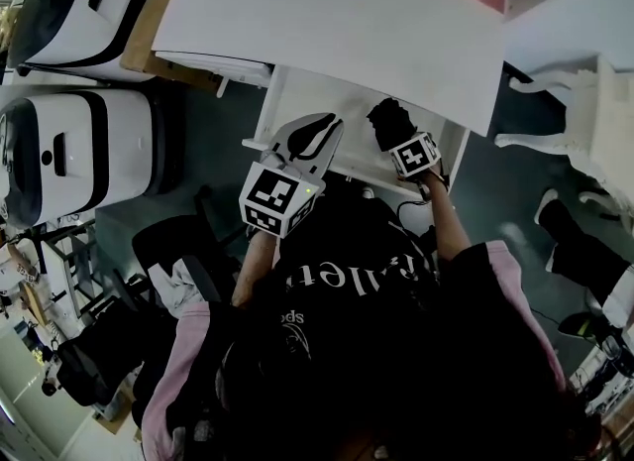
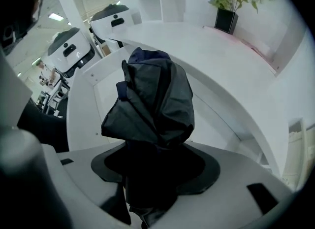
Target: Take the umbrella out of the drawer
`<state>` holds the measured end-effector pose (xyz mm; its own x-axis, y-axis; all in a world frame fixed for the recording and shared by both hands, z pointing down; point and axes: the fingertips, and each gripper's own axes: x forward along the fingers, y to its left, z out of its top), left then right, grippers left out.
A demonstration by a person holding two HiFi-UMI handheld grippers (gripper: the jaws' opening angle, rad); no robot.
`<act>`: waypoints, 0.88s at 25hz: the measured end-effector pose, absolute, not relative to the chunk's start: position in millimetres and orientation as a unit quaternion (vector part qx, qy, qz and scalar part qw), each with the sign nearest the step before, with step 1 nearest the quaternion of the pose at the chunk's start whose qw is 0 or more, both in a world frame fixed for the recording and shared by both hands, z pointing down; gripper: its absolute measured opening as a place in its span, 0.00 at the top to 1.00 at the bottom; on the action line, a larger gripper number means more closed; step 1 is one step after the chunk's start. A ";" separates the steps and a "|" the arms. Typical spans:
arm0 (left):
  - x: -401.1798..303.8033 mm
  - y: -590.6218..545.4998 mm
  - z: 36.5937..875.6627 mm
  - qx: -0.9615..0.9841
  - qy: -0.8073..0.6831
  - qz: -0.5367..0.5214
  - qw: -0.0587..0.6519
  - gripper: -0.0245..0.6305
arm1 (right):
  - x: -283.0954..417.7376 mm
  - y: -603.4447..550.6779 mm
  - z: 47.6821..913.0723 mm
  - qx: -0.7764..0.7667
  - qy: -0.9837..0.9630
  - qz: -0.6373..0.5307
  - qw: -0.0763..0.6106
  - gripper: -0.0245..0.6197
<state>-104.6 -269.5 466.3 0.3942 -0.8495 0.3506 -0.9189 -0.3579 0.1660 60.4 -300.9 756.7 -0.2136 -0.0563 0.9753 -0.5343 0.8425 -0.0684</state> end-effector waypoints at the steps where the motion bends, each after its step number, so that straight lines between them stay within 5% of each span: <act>1: -102.5 -268.5 465.3 0.819 -0.540 0.102 0.168 0.90 | 57.3 -300.1 749.7 0.194 -0.760 0.195 0.589 0.53; 22: -59.8 -225.8 440.4 0.824 -0.541 0.086 0.146 0.90 | 68.8 -268.2 575.4 0.277 -0.853 0.241 0.372 0.53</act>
